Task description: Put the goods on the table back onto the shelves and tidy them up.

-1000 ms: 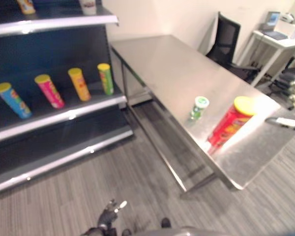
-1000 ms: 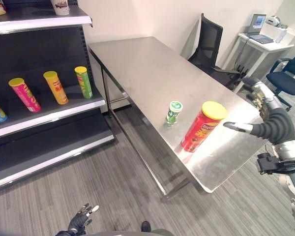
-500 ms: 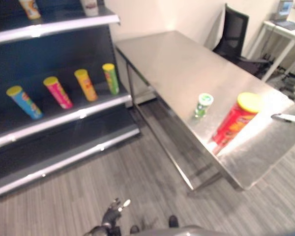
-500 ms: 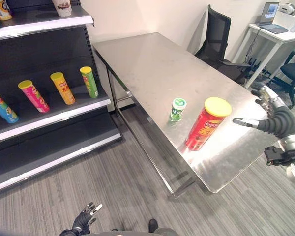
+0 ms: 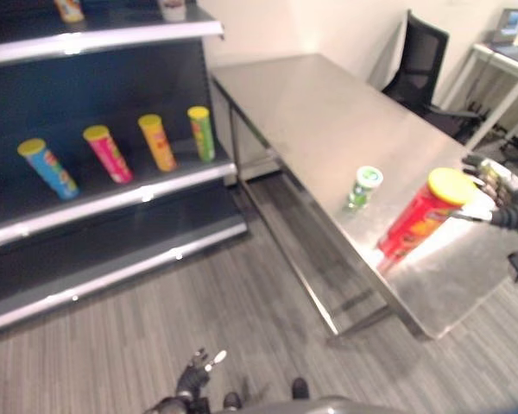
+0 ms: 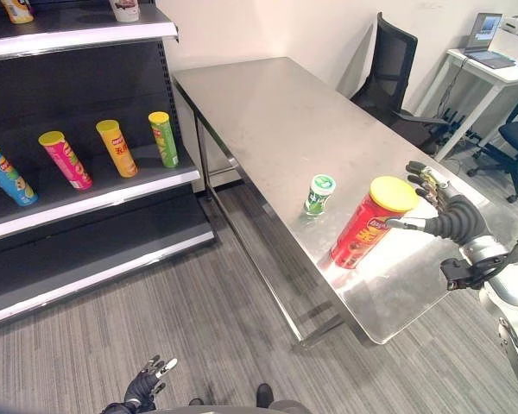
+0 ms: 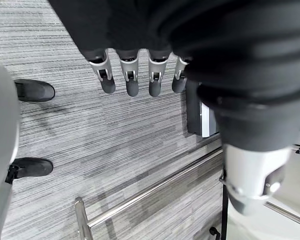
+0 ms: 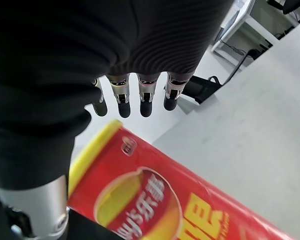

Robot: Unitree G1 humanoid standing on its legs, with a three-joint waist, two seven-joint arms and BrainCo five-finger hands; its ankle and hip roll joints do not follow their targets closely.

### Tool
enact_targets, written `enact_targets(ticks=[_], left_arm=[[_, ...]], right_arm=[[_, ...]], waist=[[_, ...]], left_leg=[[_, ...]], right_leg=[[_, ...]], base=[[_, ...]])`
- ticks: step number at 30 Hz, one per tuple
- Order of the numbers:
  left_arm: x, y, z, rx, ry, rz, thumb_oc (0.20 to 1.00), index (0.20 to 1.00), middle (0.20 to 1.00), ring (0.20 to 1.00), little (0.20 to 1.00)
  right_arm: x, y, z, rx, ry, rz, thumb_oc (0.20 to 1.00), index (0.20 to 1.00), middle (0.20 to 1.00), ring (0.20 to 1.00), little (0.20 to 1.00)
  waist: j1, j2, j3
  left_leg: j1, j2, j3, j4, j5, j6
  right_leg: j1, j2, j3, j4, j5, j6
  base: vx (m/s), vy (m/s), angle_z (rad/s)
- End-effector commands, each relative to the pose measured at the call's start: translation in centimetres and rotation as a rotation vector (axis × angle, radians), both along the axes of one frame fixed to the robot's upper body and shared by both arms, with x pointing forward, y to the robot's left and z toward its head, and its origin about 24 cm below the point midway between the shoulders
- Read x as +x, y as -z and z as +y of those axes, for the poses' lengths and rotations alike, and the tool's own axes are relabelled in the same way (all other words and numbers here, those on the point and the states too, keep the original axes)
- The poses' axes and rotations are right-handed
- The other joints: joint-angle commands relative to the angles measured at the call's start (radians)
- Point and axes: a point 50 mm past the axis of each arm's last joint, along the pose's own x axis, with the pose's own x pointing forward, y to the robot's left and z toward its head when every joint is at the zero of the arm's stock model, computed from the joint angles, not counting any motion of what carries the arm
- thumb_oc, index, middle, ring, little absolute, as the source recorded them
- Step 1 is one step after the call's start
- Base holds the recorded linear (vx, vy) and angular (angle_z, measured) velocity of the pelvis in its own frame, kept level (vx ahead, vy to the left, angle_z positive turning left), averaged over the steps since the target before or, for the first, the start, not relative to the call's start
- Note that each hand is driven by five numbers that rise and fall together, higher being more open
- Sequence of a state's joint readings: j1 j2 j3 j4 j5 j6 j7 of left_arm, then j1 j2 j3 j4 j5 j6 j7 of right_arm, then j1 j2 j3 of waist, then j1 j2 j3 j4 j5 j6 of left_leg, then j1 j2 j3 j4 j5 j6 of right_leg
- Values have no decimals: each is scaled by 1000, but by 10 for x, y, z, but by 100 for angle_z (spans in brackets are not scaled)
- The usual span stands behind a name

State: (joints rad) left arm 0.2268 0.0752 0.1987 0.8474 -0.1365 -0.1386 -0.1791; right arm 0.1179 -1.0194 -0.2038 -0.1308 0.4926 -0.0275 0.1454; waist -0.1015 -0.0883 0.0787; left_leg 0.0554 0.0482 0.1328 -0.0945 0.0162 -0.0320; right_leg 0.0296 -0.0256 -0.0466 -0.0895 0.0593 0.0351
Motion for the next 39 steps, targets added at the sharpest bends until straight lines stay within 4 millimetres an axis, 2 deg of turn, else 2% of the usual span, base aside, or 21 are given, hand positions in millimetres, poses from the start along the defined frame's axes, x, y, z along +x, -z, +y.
enact_targets(ticks=[1,5,19,28,29,30,39], left_arm=[[16,-3,2,17,29,-39,1000,1000,1000,1000,1000],[14,-2,3,20,29,-32,1000,1000,1000,1000,1000],[11,-1,2,16,25,-19,1000,1000,1000,1000,1000],[11,-1,2,15,16,-25,1000,1000,1000,1000,1000],[10,-1,2,15,20,-22,1000,1000,1000,1000,1000],[11,-1,3,19,27,-22,1000,1000,1000,1000,1000],[16,-6,4,21,18,-56,1000,1000,1000,1000,1000]], right_arm=[[13,-29,1,-22,-19,-114,1000,1000,1000,1000,1000],[16,-24,-1,-23,-18,-83,1000,1000,1000,1000,1000],[27,-21,12,-4,-94,-57,1000,1000,1000,1000,1000],[28,-22,7,-58,-76,-21,1000,1000,1000,1000,1000],[28,-21,6,-55,-71,-15,492,492,492,492,492],[28,-22,4,-66,-60,-16,200,200,200,200,200],[31,-32,7,-109,-62,-33,200,200,200,200,200]], waist=[[40,7,-7],[47,5,-4],[61,0,-2],[66,-7,10],[66,-5,13],[66,-5,18],[63,1,41]], left_leg=[[8,41,-20,7,-24,-16],[8,42,-21,7,-25,-16],[7,45,-23,7,-29,-17],[5,46,-23,7,-24,-17],[8,47,-24,7,-29,-18],[8,48,-24,7,-27,-18],[10,50,-22,7,-26,-17]], right_leg=[[-36,-32,-19,2,37,-4],[-34,-33,-21,2,35,-5],[-31,-33,-27,2,36,-4],[-30,-36,-32,2,44,-4],[-26,-35,-32,2,40,-3],[-26,-35,-32,2,41,-3],[-21,-39,-29,2,45,-2]], base=[[0,0,0],[2,-3,6],[1,-1,1],[0,0,0],[0,0,0],[0,0,0],[0,0,0]])
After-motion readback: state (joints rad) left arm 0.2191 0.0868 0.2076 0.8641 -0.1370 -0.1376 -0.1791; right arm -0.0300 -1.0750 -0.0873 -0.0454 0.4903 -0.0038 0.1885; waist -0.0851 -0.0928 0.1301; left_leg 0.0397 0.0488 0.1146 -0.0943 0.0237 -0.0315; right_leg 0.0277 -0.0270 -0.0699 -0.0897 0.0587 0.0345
